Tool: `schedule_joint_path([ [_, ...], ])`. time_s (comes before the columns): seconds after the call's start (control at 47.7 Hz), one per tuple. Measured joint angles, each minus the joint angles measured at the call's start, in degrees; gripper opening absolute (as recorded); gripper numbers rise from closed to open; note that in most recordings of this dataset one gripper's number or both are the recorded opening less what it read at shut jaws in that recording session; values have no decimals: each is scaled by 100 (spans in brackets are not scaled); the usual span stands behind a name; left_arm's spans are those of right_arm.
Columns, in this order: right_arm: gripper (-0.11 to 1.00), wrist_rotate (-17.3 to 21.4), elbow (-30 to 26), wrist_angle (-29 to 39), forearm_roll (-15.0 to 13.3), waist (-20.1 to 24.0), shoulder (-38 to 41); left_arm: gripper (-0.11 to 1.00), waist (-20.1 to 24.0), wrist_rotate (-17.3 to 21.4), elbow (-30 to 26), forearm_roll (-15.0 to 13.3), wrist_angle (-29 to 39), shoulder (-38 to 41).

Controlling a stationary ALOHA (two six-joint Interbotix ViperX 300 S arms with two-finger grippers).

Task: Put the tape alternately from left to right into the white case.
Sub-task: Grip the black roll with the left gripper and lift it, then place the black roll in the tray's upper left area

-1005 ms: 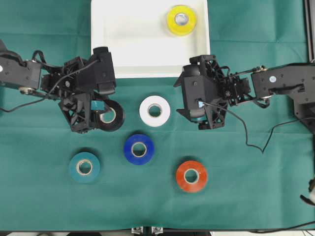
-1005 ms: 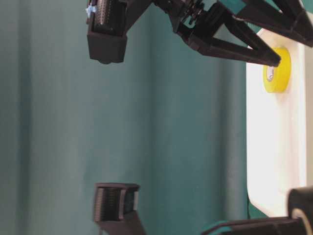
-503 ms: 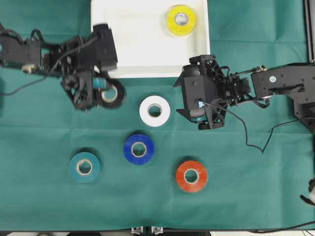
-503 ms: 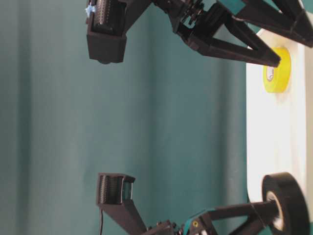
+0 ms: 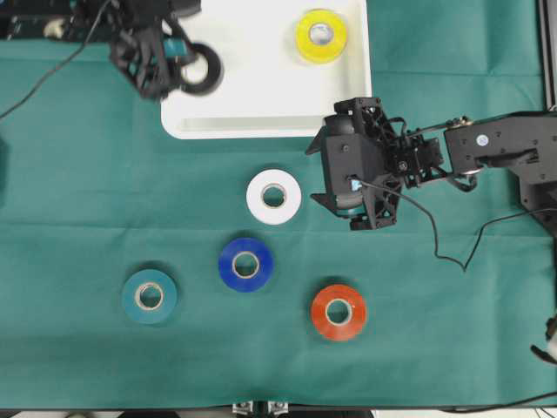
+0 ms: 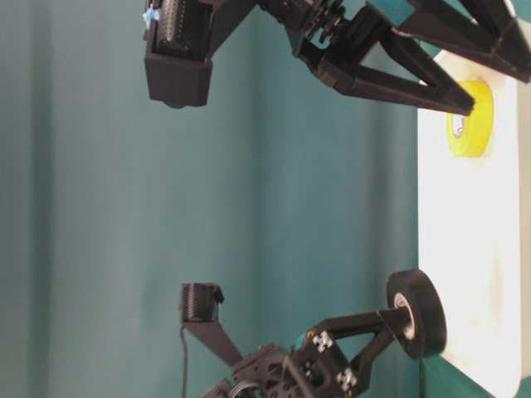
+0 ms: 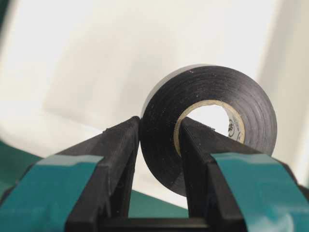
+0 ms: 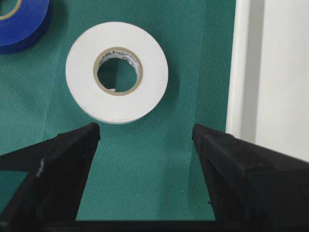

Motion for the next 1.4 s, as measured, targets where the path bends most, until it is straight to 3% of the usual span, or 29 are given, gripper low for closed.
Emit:
schedule_joint_path([
  [0.209,85,0,9,-18,0,0,0,-4,369,105,-246,9,-149,501],
  [0.503,85,0,0,-18,0,0,0,-4,562,325,-650,9,-264,958],
  [1.152,85,0,9,-123,0,0,0,-4,677,396,-712,9,-70,1081],
  [1.278,85,0,9,-132,-9,0,0,12,686,554,-712,9,-70,1081],
  [1.403,85,0,9,-141,0,0,0,44,668,633,-703,0,-62,1081],
])
